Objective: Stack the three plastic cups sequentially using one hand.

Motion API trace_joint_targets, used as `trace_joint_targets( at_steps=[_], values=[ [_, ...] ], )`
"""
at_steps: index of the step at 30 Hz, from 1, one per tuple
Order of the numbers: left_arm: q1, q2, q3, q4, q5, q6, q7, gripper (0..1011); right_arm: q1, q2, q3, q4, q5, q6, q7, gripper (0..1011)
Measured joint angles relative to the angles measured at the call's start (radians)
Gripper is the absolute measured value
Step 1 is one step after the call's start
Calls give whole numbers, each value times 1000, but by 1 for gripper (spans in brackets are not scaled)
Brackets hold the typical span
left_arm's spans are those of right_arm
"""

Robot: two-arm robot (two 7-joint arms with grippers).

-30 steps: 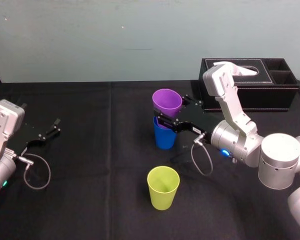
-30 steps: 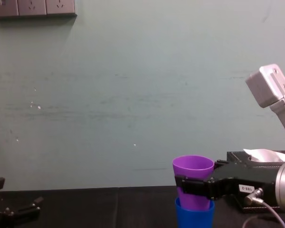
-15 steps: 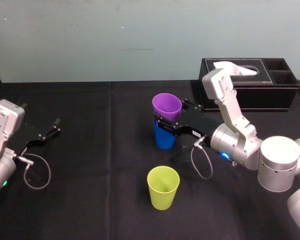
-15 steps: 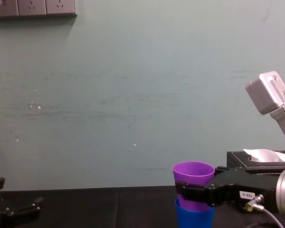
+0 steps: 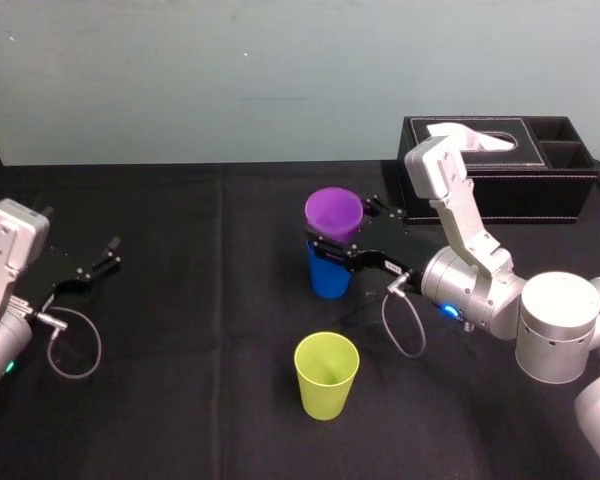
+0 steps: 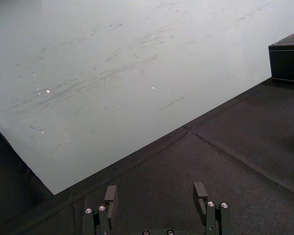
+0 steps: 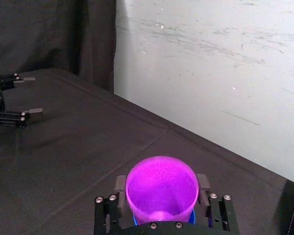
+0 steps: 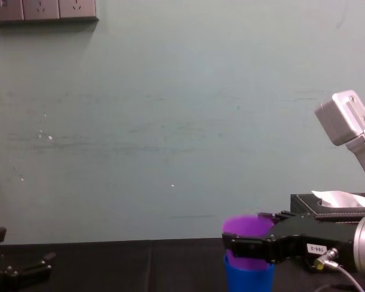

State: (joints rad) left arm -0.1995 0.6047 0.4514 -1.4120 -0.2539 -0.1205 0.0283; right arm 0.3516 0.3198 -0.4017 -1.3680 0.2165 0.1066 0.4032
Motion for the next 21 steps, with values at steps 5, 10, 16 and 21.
trace_joint_targets(
  at_steps=[5, 10, 16, 21],
  values=[
    [0, 0, 0, 0, 0, 0, 0, 1010, 0, 0, 0, 0, 0, 0, 0, 969],
    [0, 0, 0, 0, 0, 0, 0, 1010, 0, 0, 0, -1, 0, 0, 0, 1004],
    [0, 0, 0, 0, 0, 0, 0, 1010, 0, 0, 0, -1, 0, 0, 0, 1004],
    [0, 0, 0, 0, 0, 0, 0, 1010, 0, 0, 0, -1, 0, 0, 0, 1004]
  ],
)
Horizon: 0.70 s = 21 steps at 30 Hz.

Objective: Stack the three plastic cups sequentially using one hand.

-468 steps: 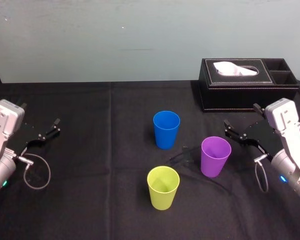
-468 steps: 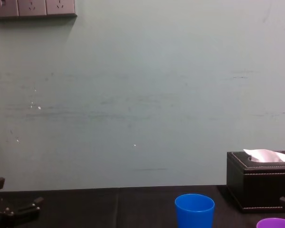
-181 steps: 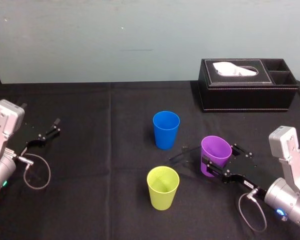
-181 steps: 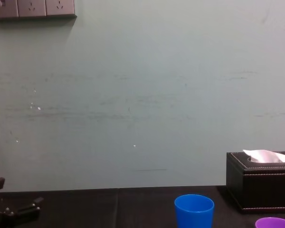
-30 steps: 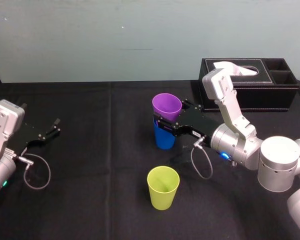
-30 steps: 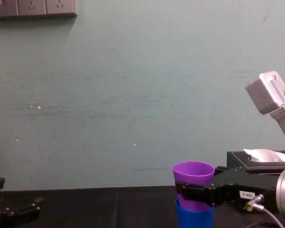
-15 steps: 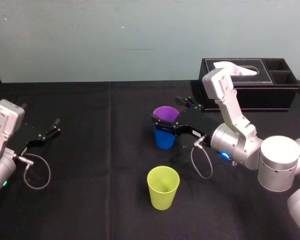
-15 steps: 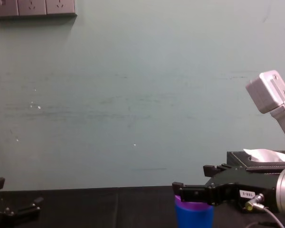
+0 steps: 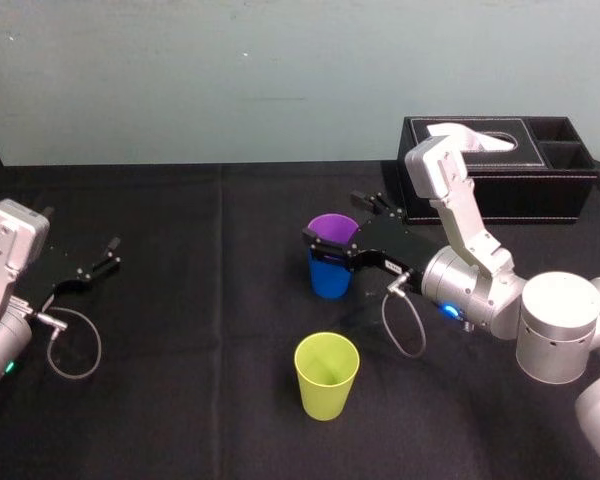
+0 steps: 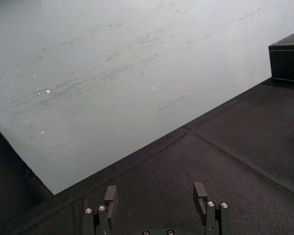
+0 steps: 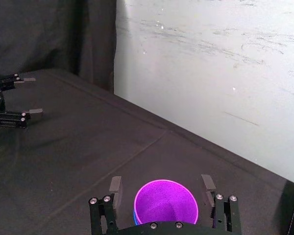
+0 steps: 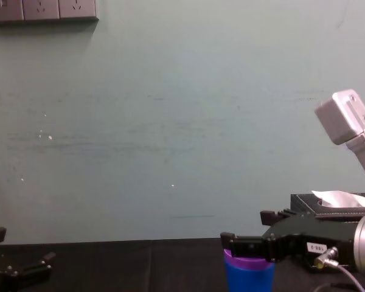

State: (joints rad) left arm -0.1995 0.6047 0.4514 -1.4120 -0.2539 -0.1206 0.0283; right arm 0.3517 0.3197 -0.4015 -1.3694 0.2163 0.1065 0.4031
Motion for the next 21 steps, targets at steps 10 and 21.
trace_joint_targets(
  at_steps=[10, 21],
  values=[
    [0, 0, 0, 0, 0, 0, 0, 1010, -68, 55, 35, -99, 41, -22, 24, 1004],
    [0, 0, 0, 0, 0, 0, 0, 1010, -182, 165, 82, -194, 132, -59, 91, 1004]
  ],
)
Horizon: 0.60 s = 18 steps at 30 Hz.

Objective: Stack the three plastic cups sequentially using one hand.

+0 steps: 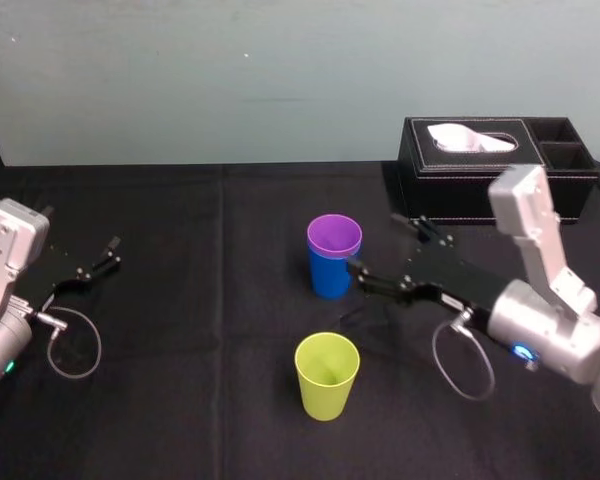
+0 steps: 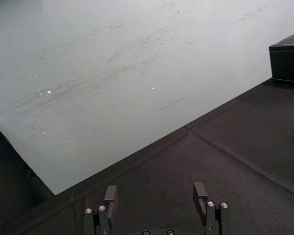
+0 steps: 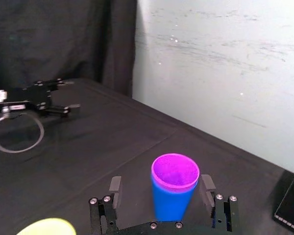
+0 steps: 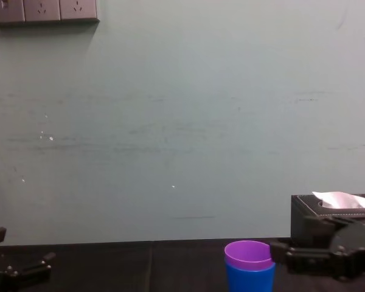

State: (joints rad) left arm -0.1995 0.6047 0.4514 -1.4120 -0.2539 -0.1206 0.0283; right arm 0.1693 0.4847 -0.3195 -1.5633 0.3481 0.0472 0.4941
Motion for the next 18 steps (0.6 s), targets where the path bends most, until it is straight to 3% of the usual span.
trace_joint_targets(
  at_steps=[9, 18],
  values=[
    [0, 0, 0, 0, 0, 0, 0, 1010, -80, 90, 10, -48, 69, -82, 91, 1004],
    [0, 0, 0, 0, 0, 0, 0, 1010, -112, 141, -14, -67, 85, -126, 135, 1004]
  ],
)
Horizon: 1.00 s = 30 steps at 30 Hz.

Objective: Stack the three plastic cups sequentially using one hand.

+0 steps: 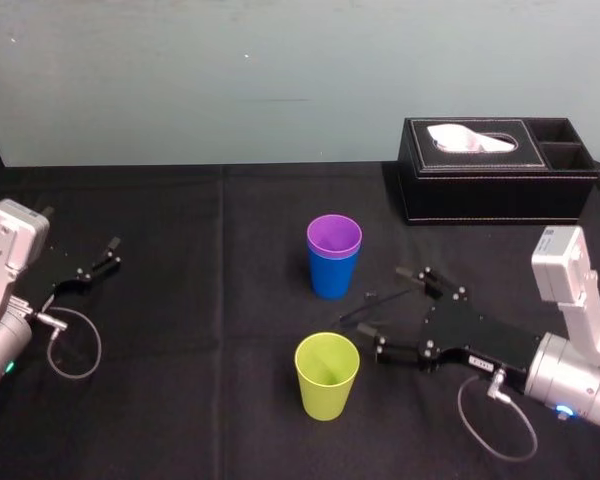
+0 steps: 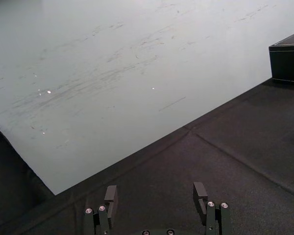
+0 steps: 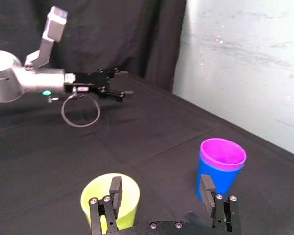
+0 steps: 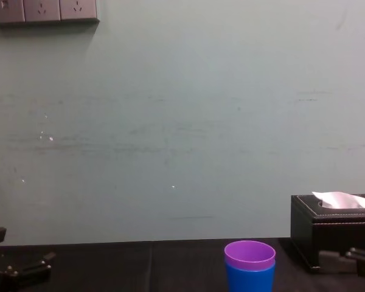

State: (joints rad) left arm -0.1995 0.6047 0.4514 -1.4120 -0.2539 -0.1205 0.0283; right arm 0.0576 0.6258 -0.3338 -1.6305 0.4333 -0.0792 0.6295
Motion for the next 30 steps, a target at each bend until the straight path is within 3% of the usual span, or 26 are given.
trace_joint_targets(
  at_steps=[19, 30],
  values=[
    [0, 0, 0, 0, 0, 0, 0, 1010, -8, 45, -73, 11, -22, -29, 35, 1004],
    [0, 0, 0, 0, 0, 0, 0, 1010, -8, 51, -88, 19, -21, -33, 40, 1004]
  ],
)
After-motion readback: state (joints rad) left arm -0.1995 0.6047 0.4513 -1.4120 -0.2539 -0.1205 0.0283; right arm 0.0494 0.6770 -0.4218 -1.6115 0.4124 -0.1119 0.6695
